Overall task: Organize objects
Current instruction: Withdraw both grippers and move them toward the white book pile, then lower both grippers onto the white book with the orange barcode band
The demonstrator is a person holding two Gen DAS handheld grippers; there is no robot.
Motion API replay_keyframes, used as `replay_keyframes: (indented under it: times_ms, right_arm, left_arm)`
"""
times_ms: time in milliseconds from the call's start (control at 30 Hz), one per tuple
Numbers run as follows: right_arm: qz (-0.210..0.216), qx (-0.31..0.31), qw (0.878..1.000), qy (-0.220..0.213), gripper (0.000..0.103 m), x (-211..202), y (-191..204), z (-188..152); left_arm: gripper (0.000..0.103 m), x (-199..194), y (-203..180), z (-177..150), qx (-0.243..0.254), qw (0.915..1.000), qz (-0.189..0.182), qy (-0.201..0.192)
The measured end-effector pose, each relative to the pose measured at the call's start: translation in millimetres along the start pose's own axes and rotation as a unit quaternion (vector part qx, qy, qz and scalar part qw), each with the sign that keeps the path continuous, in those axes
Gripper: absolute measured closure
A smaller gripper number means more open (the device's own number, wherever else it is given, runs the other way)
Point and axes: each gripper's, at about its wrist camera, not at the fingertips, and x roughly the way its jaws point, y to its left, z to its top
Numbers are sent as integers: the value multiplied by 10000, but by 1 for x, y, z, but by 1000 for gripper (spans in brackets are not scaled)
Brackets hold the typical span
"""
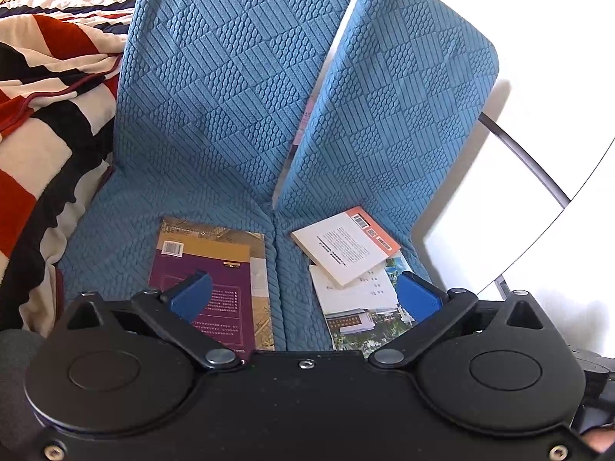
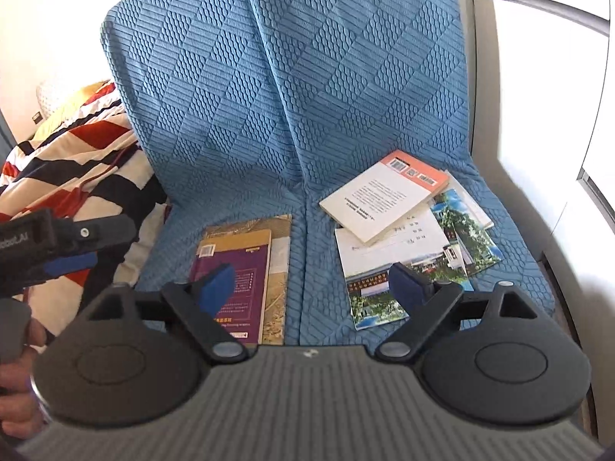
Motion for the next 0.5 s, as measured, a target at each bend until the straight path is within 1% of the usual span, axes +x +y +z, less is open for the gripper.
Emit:
replay_keyframes:
  times_ms: [133,300,500]
  right_arm:
    - [-84,-79,9999,-42,15,-1,-3,-1]
    - [-128,-6,9999,-56,15,1,-14,-5]
    - [-192,57,9998,-40,15,4,-30,-7]
  left_arm:
    - [1,4,-6,-2,31,10000,-9,33]
    - [1,9,-17,-5,155,9999,19,56]
    - [1,18,-32,-8,166,9998,-21,131]
